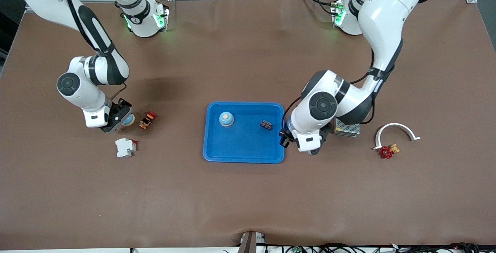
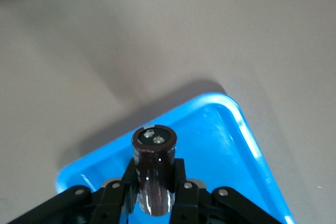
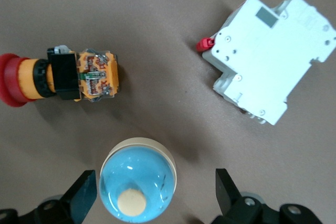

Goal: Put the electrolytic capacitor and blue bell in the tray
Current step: 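Carry the capacitor into the tray while the right gripper grasps the bell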

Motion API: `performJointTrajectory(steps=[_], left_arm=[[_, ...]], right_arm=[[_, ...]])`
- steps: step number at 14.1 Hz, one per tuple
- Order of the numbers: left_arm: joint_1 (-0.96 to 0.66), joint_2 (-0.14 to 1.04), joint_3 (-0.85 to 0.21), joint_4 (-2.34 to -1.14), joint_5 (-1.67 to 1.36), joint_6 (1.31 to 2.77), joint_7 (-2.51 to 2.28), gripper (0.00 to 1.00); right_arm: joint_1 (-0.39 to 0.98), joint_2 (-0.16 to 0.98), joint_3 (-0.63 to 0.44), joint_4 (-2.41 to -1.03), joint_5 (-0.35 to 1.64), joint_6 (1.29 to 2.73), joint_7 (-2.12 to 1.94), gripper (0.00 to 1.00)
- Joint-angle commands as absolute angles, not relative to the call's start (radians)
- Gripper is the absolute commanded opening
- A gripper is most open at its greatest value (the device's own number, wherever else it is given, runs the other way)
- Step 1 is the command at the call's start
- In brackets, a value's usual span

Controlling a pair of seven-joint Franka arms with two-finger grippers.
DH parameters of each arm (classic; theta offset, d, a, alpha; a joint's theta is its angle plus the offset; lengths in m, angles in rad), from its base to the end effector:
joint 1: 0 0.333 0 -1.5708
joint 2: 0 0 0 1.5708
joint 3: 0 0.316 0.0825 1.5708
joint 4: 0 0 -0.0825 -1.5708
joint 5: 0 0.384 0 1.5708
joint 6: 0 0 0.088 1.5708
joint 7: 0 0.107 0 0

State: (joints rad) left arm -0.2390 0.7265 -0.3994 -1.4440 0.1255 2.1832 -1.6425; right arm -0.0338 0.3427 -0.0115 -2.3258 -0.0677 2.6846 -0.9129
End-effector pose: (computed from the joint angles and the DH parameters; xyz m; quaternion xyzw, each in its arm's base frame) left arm 0.6183 -0.3824 0.2898 0.8658 0.4933 -0.0553 0.0633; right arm 0.5215 -0.0217 0.1931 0.8939 0.4478 -0.0008 0.0189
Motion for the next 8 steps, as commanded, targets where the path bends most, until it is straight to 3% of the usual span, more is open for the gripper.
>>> performJointTrajectory(steps=[1, 8], left_arm=[[-0.273, 0.765, -0.390, -1.416, 0.123, 2.239, -1.698, 0.00], [-0.386, 0.837, -0.287, -1.416, 0.124, 2.376, -1.785, 0.00]], right_arm=[[-0.052, 0.347, 0.003, -2.341, -0.084, 2.715, -0.922, 1.00], [-0.054, 0.387, 0.003, -2.341, -0.084, 2.757, -0.922, 1.00]])
